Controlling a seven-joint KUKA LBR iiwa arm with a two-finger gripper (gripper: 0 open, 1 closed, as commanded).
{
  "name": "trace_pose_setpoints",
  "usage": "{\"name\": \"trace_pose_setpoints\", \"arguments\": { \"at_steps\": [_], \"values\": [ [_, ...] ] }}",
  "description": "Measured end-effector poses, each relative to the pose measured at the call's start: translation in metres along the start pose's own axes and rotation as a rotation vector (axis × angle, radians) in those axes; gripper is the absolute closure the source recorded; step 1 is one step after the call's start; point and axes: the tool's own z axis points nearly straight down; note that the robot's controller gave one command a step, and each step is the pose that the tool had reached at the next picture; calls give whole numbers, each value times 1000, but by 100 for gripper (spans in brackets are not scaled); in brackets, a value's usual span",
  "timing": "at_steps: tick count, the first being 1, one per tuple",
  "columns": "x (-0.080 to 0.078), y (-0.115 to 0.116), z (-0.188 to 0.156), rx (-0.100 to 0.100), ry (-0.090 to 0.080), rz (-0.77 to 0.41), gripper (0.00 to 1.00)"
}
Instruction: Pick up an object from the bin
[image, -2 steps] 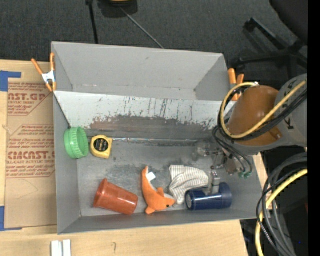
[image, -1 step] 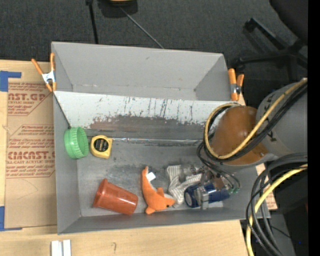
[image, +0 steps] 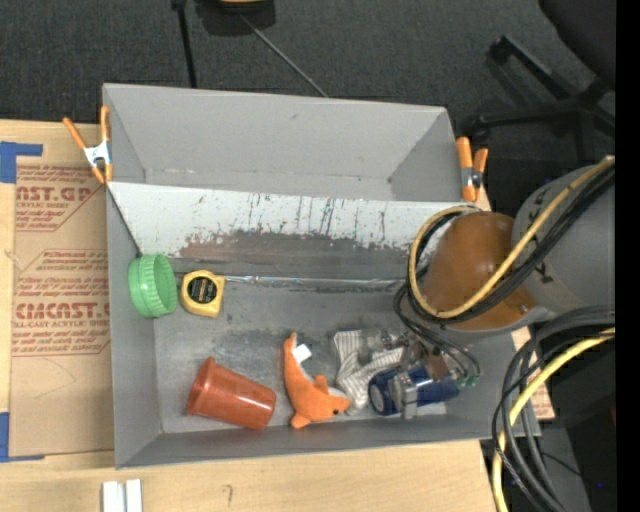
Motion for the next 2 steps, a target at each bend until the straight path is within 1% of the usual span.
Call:
{"name": "trace_pose_setpoints", "arguments": {
  "at_steps": [1, 2],
  "values": [
    [-6, 6, 0, 3, 1, 21, 100],
    [-2, 28, 9, 1, -19, 44, 0]
  ]
}}
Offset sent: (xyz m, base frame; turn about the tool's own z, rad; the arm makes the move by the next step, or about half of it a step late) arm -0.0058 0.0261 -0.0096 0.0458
